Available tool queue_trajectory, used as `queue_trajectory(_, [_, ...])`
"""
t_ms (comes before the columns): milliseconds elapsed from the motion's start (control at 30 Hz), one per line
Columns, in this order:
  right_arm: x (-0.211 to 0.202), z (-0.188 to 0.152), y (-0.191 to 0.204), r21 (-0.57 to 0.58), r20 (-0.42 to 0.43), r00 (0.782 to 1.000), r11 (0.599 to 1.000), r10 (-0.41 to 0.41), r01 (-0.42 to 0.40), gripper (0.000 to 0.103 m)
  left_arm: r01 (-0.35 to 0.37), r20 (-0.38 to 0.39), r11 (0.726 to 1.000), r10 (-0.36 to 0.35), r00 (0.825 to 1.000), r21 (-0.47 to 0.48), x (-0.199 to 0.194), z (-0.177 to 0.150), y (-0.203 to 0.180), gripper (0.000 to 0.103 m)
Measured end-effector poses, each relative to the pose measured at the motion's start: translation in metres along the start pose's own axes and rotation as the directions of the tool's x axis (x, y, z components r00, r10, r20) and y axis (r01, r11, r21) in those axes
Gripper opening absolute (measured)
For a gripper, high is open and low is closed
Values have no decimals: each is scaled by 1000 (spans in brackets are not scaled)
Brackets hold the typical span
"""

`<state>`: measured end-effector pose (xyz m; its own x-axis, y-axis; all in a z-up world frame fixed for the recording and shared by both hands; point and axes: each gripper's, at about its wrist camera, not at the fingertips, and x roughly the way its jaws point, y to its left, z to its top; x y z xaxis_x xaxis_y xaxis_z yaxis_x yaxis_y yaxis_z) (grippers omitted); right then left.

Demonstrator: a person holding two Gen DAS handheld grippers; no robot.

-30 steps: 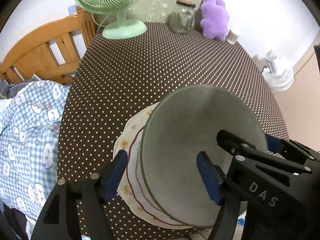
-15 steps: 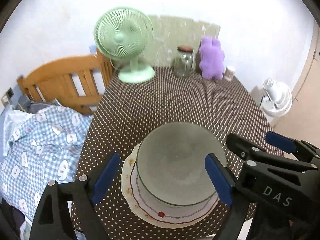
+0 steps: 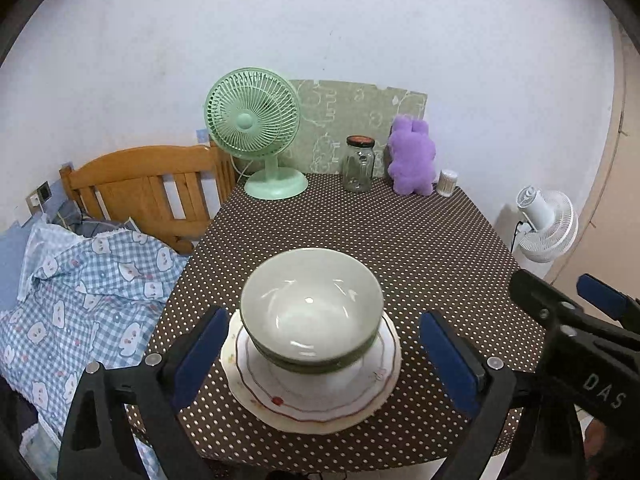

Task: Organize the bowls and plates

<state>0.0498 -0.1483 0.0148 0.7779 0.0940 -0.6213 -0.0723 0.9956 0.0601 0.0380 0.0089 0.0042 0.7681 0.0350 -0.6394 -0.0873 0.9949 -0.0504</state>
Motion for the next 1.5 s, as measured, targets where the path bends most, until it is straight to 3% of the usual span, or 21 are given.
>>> queue_trajectory(500, [-36, -49, -44, 13, 101, 994, 999, -47, 46, 97, -1, 83, 1000, 3, 997, -27, -29, -39, -15, 100])
queue_trajectory(1500, [-38, -57, -51, -9, 89, 995, 999, -35, 36, 97, -26, 77, 999, 28, 997, -32, -37, -44, -19, 100])
